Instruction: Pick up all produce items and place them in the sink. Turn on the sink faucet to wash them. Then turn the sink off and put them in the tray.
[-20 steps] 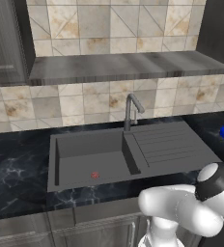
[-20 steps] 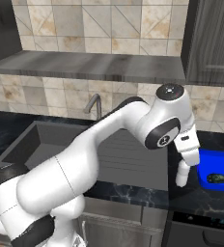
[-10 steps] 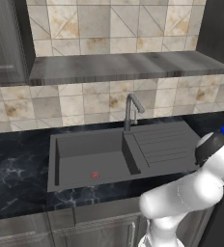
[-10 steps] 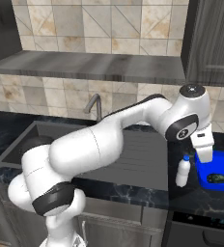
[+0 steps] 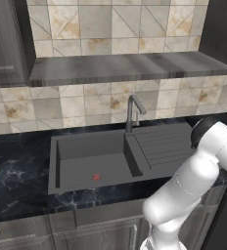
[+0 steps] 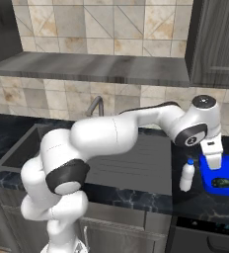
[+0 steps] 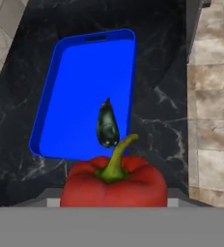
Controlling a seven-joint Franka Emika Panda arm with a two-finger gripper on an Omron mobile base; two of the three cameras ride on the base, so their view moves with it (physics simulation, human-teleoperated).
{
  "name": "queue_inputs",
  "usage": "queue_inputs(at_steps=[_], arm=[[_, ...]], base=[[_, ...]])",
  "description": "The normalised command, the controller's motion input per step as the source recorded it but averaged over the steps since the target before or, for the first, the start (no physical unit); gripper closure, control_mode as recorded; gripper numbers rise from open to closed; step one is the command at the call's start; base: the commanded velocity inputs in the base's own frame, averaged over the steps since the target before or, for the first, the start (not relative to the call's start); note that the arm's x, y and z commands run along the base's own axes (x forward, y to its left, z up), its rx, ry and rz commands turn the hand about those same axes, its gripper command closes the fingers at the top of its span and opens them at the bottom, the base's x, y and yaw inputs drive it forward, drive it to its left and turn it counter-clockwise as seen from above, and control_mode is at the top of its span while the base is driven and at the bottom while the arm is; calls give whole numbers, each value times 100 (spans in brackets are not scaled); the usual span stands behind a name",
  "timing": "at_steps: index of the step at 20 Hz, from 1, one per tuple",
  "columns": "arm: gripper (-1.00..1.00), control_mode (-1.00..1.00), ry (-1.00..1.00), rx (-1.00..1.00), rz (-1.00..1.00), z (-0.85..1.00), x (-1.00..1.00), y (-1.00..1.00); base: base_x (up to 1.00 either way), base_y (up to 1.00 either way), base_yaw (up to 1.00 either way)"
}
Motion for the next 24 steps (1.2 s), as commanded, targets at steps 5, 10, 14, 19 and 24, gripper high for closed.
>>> queue_inputs(at_steps=[5,10,14,19,24], arm=[[100,-100,5,8,0,-32,32,-39],[100,-100,3,9,0,-28,25,-43],[100,-100,0,11,0,-2,8,-34],[100,-100,4,8,0,0,14,-17],[100,-100,7,6,0,-6,22,-5]], base=[[0,0,0],[0,0,0],[0,0,0],[0,0,0],[0,0,0]])
